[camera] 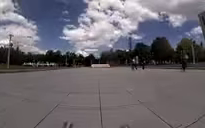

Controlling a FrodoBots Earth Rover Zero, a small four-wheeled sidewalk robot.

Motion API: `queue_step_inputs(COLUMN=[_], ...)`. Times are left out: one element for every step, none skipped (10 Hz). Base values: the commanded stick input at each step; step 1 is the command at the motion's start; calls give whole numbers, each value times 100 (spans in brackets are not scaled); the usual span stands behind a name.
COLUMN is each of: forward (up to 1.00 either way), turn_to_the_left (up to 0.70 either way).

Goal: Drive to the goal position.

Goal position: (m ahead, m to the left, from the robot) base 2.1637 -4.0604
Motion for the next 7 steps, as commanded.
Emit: queue_step_inputs(forward=[70,70,70,70,70,70,70], turn_to_the_left=[2,0,0,0,0,0,0])
